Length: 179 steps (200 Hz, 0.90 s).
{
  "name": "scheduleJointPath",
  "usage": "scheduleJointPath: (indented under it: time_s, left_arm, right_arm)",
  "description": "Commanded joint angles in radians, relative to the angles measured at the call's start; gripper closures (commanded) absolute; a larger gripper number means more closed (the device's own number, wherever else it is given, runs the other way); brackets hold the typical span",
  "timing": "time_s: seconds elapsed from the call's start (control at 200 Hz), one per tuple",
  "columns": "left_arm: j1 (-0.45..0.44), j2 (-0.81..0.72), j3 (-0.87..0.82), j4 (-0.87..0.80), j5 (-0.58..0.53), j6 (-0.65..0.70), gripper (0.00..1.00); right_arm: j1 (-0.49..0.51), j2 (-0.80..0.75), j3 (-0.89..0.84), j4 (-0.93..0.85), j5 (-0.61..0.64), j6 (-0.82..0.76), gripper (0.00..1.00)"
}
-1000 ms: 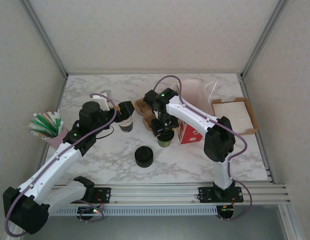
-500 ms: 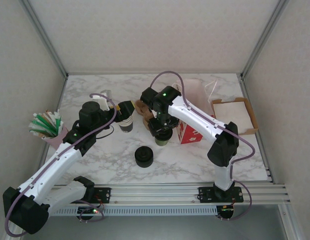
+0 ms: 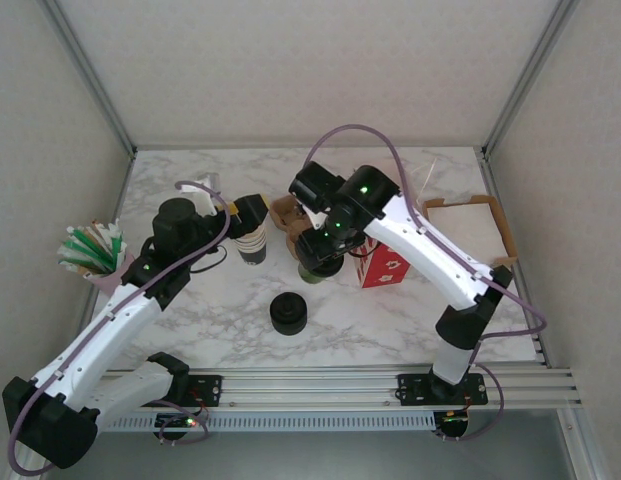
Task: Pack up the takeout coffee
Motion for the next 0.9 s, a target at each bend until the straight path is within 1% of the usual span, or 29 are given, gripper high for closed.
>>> scheduleJointPath:
  time_s: [0.0,0.115,0.225,0.491,0.726,0.891]
  left_arm:
    - [0.012,-0.001,0.053,0.011,-0.006,0.027,0.0]
    - [0.014,0.023,0.086,0.013,-0.004,0.032,0.0]
    - [0.014,0.07,0.132,0.015,0.004,0.035,0.0]
    - [0.019,0.274,0.3,0.033,0.042,0.022,0.0]
    - [0.019,0.501,0.48,0.074,0.089,0.004,0.0]
    - [0.019,0.667,0.616,0.094,0.1,0.03,0.0]
  right_arm:
    - [0.012,-0.058,0.062,-0.045,-0.021,0.013,0.31]
    - [0.011,-0.082,0.128,-0.083,0.003,0.014,0.31]
    - [0.011,-0.09,0.194,-0.127,0.053,0.013,0.31]
    - [-0.002,-0.109,0.329,-0.204,0.147,0.012,0.31]
    - [-0.075,-0.164,0.366,-0.223,0.219,0.005,0.31]
    - [-0.148,-0.199,0.367,-0.222,0.256,0.0,0.31]
